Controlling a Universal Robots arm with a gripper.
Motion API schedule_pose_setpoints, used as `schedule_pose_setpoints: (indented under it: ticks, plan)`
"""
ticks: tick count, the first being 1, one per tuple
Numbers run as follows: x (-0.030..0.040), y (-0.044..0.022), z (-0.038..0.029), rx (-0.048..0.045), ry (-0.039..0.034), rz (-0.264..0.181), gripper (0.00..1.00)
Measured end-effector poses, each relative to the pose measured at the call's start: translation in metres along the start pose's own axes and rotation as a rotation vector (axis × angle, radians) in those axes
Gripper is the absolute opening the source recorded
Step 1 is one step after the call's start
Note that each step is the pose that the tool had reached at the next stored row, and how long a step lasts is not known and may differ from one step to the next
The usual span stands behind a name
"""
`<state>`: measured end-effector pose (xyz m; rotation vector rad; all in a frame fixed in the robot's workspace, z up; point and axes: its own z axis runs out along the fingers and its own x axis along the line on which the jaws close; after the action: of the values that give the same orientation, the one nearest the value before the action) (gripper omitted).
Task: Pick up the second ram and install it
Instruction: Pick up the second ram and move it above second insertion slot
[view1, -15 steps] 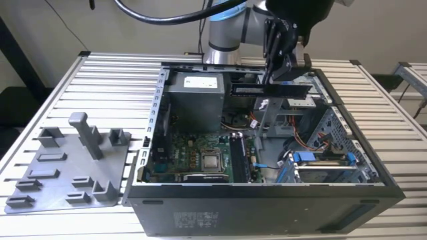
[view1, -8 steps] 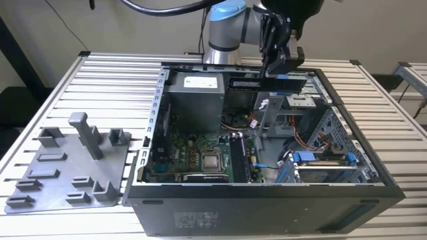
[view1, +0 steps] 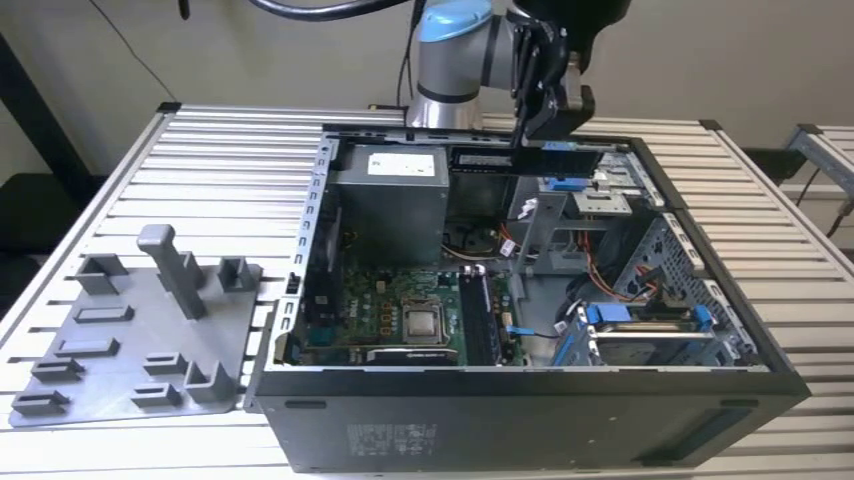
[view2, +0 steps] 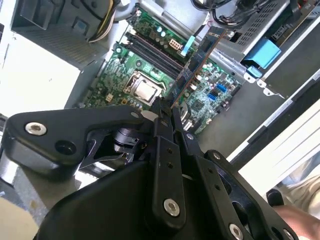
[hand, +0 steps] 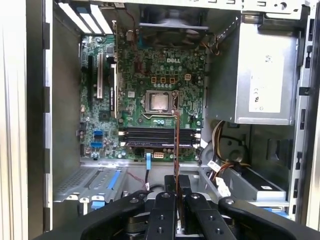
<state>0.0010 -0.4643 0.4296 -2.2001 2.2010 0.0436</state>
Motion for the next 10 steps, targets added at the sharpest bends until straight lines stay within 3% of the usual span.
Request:
schedule_pose_setpoints:
  ticks: [6, 10]
  plan:
    - [-0.0042, 0.0016, 0.0002, 0.0004, 0.0, 0.011, 0.14]
    - [-0.0042, 0.0021, 0.0005, 0.0018, -0.0001, 0.046, 0.14]
